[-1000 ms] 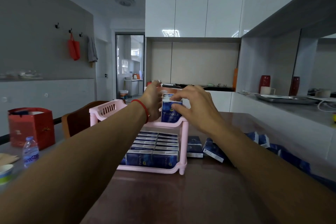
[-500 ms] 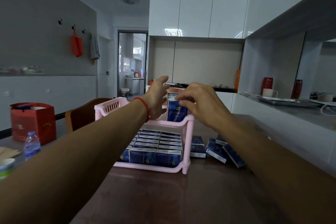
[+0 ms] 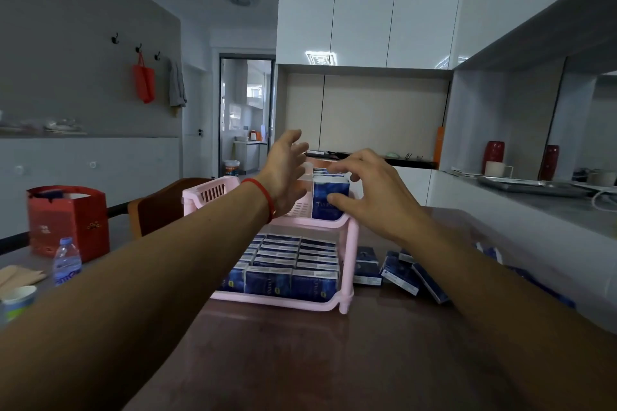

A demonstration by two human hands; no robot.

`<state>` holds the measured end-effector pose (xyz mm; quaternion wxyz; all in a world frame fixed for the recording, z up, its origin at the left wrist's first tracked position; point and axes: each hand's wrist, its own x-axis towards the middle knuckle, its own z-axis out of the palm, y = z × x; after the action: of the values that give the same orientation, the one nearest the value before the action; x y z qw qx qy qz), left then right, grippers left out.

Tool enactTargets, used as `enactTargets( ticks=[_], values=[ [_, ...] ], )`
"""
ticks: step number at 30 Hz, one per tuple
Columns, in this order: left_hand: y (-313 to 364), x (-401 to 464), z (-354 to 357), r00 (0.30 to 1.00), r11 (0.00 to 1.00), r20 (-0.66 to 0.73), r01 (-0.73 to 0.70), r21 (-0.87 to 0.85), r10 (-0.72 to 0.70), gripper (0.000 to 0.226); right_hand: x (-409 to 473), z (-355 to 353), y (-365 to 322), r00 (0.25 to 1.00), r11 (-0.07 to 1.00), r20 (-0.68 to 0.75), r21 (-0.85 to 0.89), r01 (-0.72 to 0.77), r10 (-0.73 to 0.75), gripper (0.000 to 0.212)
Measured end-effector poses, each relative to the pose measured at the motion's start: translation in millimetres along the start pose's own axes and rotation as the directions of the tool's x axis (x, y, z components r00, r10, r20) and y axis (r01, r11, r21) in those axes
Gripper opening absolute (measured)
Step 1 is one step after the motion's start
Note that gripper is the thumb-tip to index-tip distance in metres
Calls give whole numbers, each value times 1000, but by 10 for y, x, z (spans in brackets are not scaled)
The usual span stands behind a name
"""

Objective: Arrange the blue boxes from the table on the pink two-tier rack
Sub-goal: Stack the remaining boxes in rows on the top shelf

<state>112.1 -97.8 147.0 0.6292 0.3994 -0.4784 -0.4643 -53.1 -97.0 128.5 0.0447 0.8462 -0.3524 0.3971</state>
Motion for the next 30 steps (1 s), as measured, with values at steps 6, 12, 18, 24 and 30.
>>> enactTargets(
  ticks=[6, 12, 18, 24, 30],
  values=[
    [47, -266, -9, 967, 976, -134, -209, 59, 215, 48, -293, -192, 144, 991, 999, -134, 34, -7, 12, 32],
    [-165, -901, 127, 763, 724, -89, -561, 402, 641, 19, -1036, -475, 857, 948, 961, -178, -36, -272, 262, 23],
    [-1136, -1113, 661, 940, 834, 125, -338, 437, 316, 14, -1659, -277, 1351, 920, 861, -121, -327, -391, 372, 23],
    [-1696, -903, 854, 955, 670, 213, -295, 681, 205, 20, -1456, 31, 1412, 935, 623, 30, -754, -211, 353, 74],
    [-1757, -906, 736, 920, 605, 276, -391, 694, 278, 34, -1423, 223, 1469, 898, 639, 16, -708, -300, 440, 60]
  ],
)
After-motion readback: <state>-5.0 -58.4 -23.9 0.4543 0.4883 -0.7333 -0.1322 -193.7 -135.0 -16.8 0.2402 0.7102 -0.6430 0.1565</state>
